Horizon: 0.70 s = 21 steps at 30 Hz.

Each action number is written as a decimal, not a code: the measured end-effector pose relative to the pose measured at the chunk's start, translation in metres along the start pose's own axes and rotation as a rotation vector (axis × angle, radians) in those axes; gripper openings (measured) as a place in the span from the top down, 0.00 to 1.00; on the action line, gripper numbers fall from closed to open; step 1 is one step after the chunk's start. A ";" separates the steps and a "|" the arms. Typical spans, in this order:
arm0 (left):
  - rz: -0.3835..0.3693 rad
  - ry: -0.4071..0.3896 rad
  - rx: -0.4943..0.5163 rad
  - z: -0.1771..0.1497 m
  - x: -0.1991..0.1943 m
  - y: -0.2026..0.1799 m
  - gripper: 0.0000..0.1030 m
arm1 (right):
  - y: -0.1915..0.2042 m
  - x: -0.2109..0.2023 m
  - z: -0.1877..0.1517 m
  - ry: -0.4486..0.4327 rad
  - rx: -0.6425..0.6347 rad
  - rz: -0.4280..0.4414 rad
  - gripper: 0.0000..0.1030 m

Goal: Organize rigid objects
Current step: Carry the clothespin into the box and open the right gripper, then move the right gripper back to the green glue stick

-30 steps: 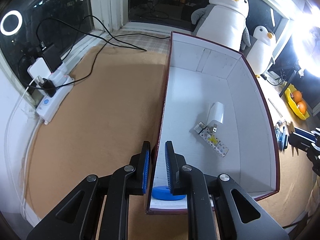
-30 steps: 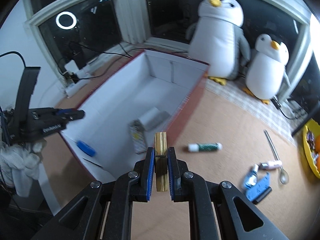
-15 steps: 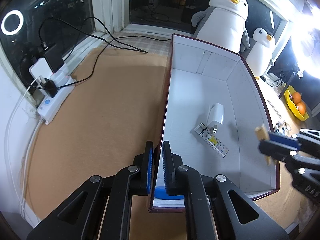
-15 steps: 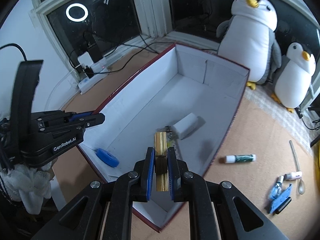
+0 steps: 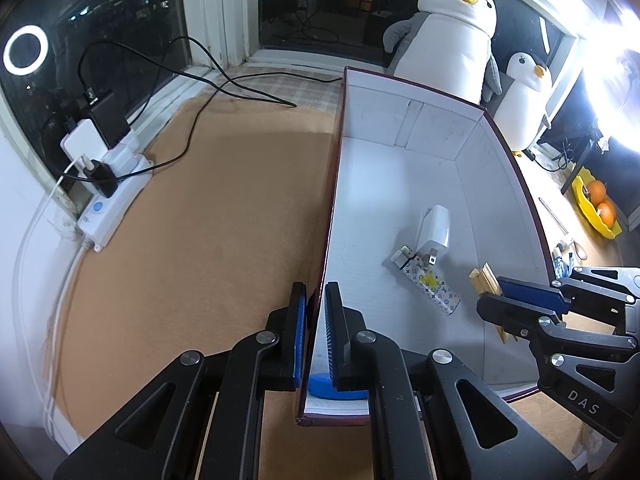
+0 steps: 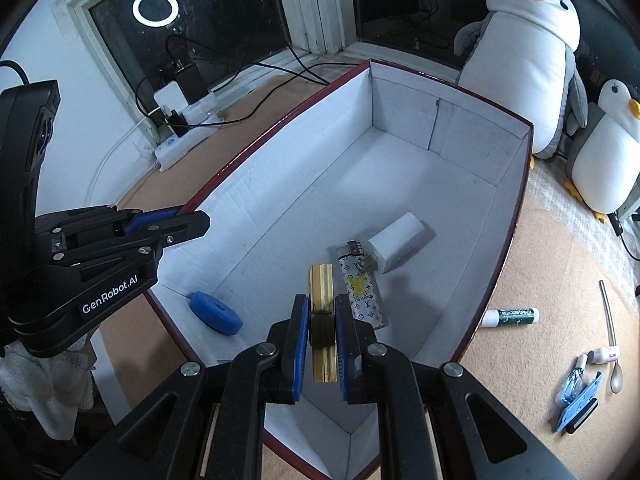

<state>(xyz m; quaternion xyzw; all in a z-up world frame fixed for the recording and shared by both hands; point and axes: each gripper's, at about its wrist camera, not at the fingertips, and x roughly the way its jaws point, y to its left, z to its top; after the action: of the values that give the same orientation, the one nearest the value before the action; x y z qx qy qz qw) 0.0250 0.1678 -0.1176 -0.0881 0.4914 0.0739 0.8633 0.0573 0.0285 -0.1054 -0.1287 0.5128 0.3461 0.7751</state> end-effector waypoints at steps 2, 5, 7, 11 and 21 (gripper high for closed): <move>0.002 0.001 0.001 0.000 0.000 0.000 0.92 | 0.000 0.000 0.000 -0.002 -0.001 0.001 0.89; 0.005 0.003 0.002 0.000 0.000 0.000 0.92 | 0.000 -0.001 0.000 -0.007 -0.006 0.004 0.89; 0.008 0.003 0.002 0.000 0.001 -0.001 0.92 | 0.000 -0.002 0.001 -0.014 -0.008 0.004 0.89; 0.014 0.006 0.006 0.001 0.001 -0.002 0.92 | 0.001 -0.007 0.001 -0.034 -0.012 0.008 0.71; 0.029 0.012 0.015 0.002 0.001 -0.004 0.92 | -0.016 -0.032 0.001 -0.109 0.040 0.014 0.42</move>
<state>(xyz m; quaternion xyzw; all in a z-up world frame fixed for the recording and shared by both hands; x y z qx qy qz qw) 0.0280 0.1645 -0.1177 -0.0746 0.4985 0.0822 0.8597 0.0612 0.0047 -0.0790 -0.0904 0.4774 0.3477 0.8019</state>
